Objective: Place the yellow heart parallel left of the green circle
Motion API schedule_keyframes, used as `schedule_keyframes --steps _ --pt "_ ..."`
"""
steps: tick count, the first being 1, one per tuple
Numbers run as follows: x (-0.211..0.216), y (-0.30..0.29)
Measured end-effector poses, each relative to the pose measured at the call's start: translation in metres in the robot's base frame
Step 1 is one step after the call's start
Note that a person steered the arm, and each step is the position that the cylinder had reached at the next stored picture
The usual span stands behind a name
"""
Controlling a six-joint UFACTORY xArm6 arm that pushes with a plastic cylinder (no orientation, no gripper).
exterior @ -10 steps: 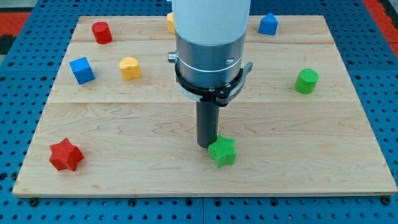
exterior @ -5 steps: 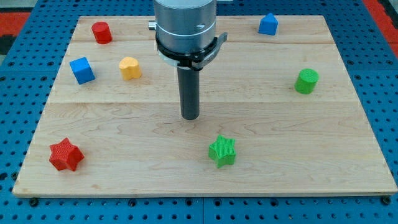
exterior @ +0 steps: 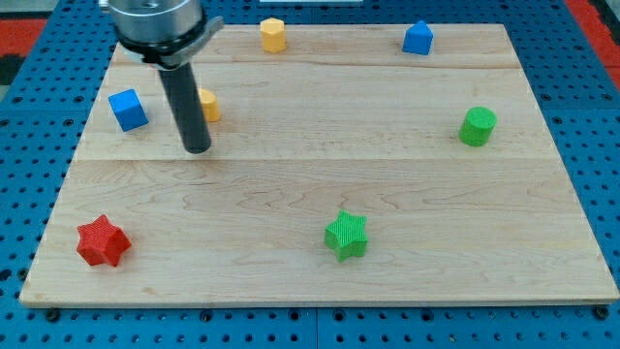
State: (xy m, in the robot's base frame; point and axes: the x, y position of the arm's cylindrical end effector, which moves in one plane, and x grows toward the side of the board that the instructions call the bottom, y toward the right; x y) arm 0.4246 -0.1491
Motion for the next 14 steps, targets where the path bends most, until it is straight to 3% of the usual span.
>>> schedule_keyframes --steps 1,3,5,7,9,10,12,14 --pt "0.0 -0.025" --pt "0.0 -0.018" --pt "0.009 0.053" --pt "0.015 0.059" --pt "0.015 0.019" --pt "0.001 -0.012" --pt "-0.064 -0.018" --pt "-0.076 0.06"
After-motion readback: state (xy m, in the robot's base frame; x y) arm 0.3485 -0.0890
